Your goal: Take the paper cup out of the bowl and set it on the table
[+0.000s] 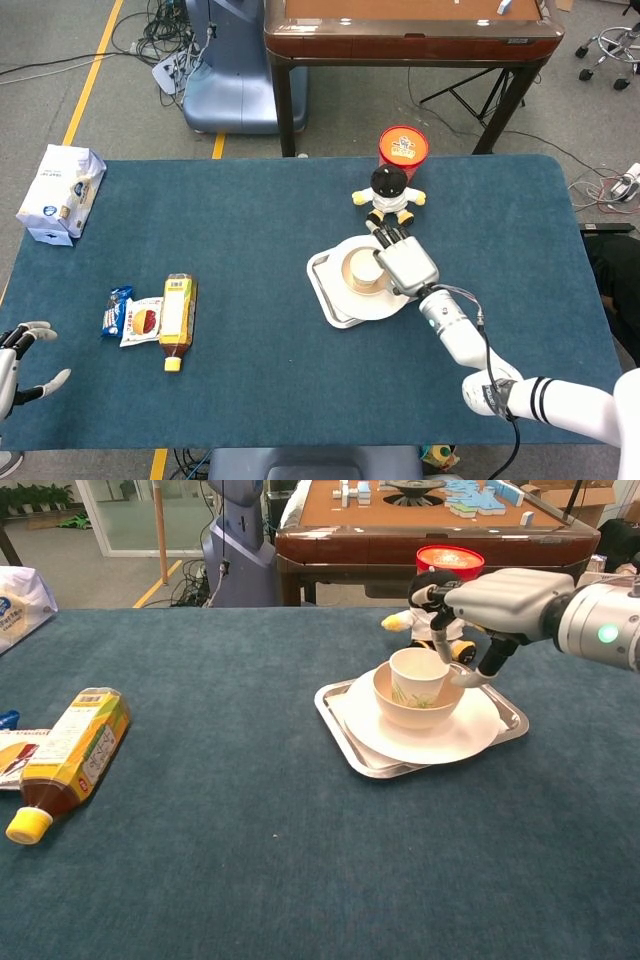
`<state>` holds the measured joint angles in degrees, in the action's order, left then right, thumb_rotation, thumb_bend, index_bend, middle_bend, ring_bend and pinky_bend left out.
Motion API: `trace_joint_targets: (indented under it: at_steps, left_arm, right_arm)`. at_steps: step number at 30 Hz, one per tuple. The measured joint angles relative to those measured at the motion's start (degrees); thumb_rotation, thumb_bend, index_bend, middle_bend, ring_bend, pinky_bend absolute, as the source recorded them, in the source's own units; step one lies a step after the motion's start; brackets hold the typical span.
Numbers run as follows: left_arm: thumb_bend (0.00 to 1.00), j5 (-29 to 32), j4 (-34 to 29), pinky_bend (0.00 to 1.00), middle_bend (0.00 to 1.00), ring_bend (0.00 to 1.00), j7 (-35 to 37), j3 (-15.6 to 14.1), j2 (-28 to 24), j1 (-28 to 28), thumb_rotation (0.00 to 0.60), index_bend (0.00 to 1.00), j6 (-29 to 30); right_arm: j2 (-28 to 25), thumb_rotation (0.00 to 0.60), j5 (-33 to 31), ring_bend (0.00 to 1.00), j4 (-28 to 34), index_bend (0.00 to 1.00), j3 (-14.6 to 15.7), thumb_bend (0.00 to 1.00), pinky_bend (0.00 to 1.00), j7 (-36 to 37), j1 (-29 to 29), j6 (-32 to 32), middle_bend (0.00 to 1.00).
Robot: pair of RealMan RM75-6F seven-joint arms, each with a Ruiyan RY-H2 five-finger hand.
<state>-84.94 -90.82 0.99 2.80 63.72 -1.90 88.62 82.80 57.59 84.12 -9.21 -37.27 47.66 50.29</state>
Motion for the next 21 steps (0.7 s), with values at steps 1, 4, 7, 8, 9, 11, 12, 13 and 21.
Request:
trace_joint_targets:
  at_steps: [1,4,7,8,9,11,12,13,21]
  left_arm:
    - [0.13,0.01,-0.01,0.53,0.31,0.33,0.01,-0.01,-0.01,0.0,0.6,0.4,-0.03]
    - [0.13,0.05,-0.08,0.53,0.31,0.33,0.01,-0.01,-0.07,0.0,0.6,0.4,-0.14]
    - [0.13,0.04,-0.09,0.53,0.31,0.33,-0.02,-0.04,-0.08,0.0,0.6,0.4,-0.21]
    - [0.13,0.04,-0.11,0.53,0.31,0.33,-0.03,-0.03,-0.09,0.0,0.6,0.4,-0.23]
    - [0.13,0.04,-0.12,0.53,0.31,0.33,-0.02,-0.03,-0.1,0.0,0.6,0.4,-0.24]
    - [0.13,0.06,-0.14,0.53,0.31,0.33,0.03,-0.01,-0.12,0.01,0.6,0.4,-0.24]
    - [0.13,0.08,-0.14,0.53,0.31,0.33,0.08,-0.01,-0.15,0.02,0.6,0.4,-0.26]
    - [0.13,0.09,-0.14,0.53,0.31,0.33,0.13,-0.01,-0.17,0.03,0.6,0.4,-0.26]
    - [0.13,0.02,-0.2,0.53,0.31,0.33,0.65,0.03,-0.43,0.2,0.6,0.4,-0.05]
  right_arm:
    - [0.12,0.6,-0.07,0.0,-0.09,0.49,0.09,0.36,0.16,-0.07,0.12,0.02,0.03]
    - [0.54,0.6,-0.33,0.0,-0.48,0.49,0.31,0.36,0.16,-0.31,0.54,0.1,0.02]
    - [1.01,0.6,-0.53,0.0,-0.88,0.49,0.41,0.36,0.16,-0.56,1.07,0.05,0.02]
    - [1.23,0.6,-0.56,0.0,-1.1,0.49,0.45,0.36,0.16,-0.68,1.33,0.02,0.02]
    - [1.41,0.6,-0.58,0.0,-1.24,0.49,0.46,0.36,0.16,-0.75,1.51,0.0,0.02]
    - [1.72,0.6,-0.62,0.0,-1.45,0.49,0.52,0.36,0.16,-0.89,1.82,-0.02,0.02]
    - [1.9,0.6,-0.63,0.0,-1.52,0.49,0.56,0.36,0.16,-0.96,1.98,-0.06,0.02]
    - [2.18,0.6,-0.67,0.0,-1.71,0.49,0.64,0.36,0.16,-1.11,2.22,-0.12,0.02]
    - [3.1,0.6,-1.74,0.0,-1.83,0.49,1.4,0.4,0.15,-1.69,2.96,-0.37,0.02]
